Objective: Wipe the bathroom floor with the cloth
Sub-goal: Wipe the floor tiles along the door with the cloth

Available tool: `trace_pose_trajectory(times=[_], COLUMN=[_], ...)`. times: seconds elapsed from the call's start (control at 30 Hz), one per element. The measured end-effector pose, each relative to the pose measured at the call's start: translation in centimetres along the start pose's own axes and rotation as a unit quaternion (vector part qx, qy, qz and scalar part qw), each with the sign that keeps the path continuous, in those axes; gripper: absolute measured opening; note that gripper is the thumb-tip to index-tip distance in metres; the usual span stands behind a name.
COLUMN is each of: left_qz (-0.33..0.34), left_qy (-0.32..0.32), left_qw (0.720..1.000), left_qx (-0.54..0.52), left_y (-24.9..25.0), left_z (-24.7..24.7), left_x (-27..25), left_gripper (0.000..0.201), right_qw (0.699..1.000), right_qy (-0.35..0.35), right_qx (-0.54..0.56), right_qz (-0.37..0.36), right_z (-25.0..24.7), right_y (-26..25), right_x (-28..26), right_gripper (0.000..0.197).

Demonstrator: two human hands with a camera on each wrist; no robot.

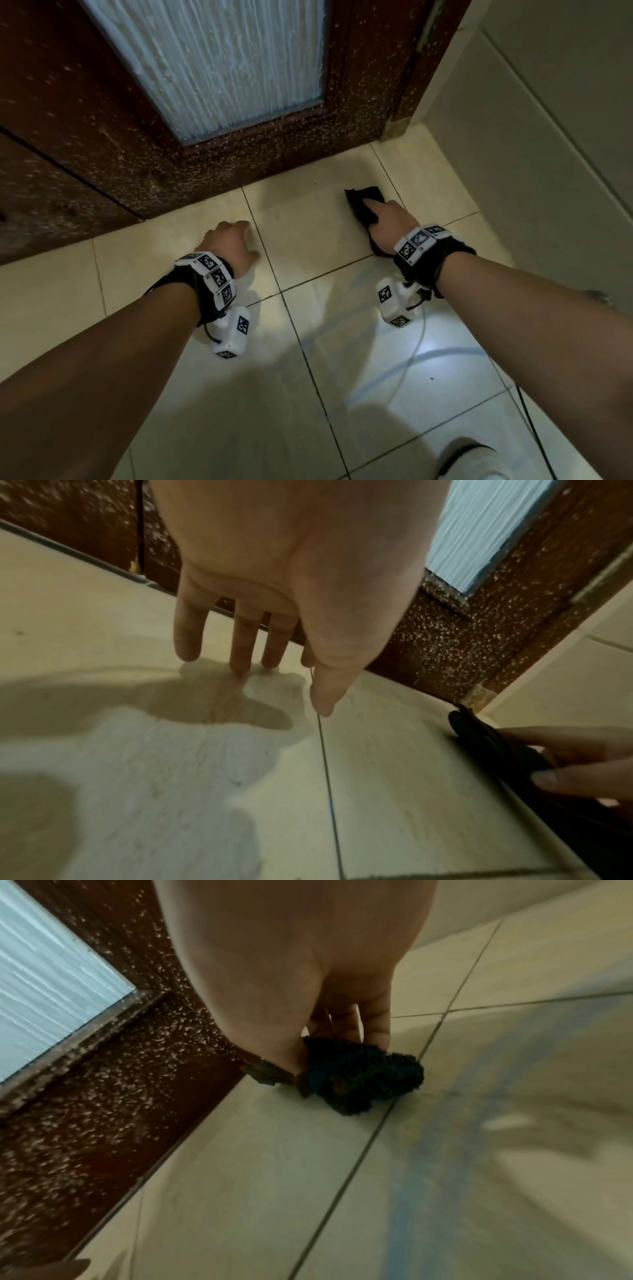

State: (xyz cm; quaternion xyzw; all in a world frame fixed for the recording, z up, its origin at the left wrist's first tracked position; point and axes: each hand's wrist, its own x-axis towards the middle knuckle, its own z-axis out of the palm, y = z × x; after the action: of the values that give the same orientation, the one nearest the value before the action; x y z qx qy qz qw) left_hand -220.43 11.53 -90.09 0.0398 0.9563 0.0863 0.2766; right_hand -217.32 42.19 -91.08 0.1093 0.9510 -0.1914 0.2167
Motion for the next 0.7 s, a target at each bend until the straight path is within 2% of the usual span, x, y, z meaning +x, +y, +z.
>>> trace_pose_trajectory(times=[0.27,0.47,0.6,0.7], left_qz=[-0.064,-0.144,-0.166,-0.152], left_qy=[-0.009,0.023,-0.008,-0.018], left_qw=[0.997,0.986,0.984,0.986], left_qx=[-0.042,-0.081,-0.057,-0.071], left_y=[-0.4,-1.1,-1.0,-1.1], left_z=[-2.9,-5.7,-5.6,-4.8], left_x=[-4.1,-11.1,-15.4,-15.5], left_gripper=[0.073,0.067,0.068,0.072], right_qw=[0.995,0.990,0.992,0.994], right_qy=[-0.040,-0.080,-0.053,-0.058], right_qx=[0.075,0.080,0.080,0.060], right_qz=[-0.049,-0.086,-0.083,-0.077], right_z=[-1.9,-3.0,-3.0,-3.0], right_y=[-5.6,-10.1,-10.1,-8.3], right_x=[0.0,-3.6,-7.4,-9.2], right_gripper=[0.059,0.054,0.055,0.052])
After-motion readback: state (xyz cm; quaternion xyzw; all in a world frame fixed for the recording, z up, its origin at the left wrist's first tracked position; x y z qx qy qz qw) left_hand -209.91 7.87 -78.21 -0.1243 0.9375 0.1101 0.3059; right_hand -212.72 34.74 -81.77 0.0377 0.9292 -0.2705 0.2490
